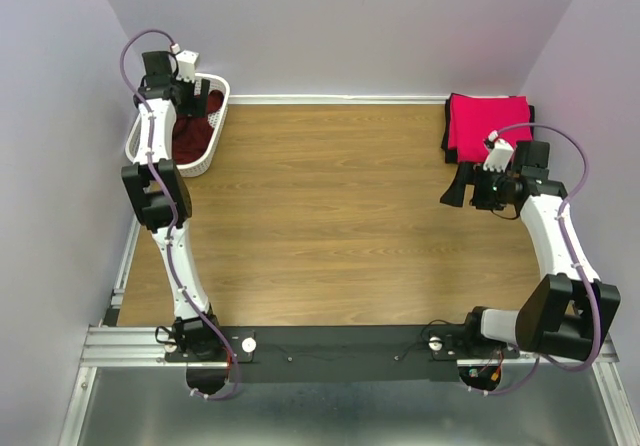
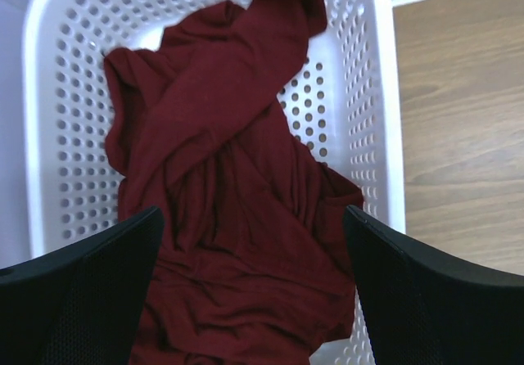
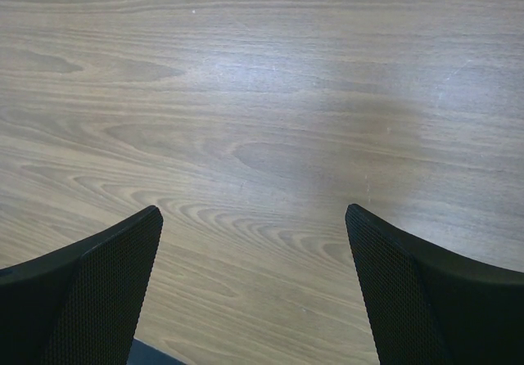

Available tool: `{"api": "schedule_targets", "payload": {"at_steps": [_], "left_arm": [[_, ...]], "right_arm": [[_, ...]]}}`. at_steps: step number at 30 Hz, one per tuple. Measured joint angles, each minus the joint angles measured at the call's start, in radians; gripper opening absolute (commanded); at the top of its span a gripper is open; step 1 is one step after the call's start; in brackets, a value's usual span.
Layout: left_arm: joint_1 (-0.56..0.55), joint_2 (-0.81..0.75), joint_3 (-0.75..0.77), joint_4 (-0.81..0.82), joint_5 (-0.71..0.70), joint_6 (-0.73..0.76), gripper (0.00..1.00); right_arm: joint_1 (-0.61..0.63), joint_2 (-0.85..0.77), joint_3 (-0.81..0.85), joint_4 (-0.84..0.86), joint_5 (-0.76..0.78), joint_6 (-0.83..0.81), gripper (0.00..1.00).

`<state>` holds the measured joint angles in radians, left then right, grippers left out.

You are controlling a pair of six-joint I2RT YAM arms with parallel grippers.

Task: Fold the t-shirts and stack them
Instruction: Grab crumpled tshirt from bin with the left arm

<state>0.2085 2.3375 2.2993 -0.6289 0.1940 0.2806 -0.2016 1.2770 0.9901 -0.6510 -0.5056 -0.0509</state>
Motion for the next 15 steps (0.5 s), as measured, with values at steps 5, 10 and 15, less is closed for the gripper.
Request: {"api": "schedule_targets", "payload": {"at_steps": [5, 10, 15], "left_arm": [[0.015, 0.072, 0.008, 0.022, -0.012, -0.004, 0.98], [0.034, 0.133, 0.011, 0.064, -0.06, -0.001, 0.98], [0.043, 0.219, 0.063, 0.077, -0.075, -0.002, 0.98]], "right_arm": [[0.0, 0.004, -0.01, 0.0, 0.0, -0.002, 1.0], [0.0, 0.034, -0.011, 0.0, 0.001, -0.002, 1.0], [0.0, 0.05, -0.011, 0.0, 0.013, -0.002, 1.0]]}}
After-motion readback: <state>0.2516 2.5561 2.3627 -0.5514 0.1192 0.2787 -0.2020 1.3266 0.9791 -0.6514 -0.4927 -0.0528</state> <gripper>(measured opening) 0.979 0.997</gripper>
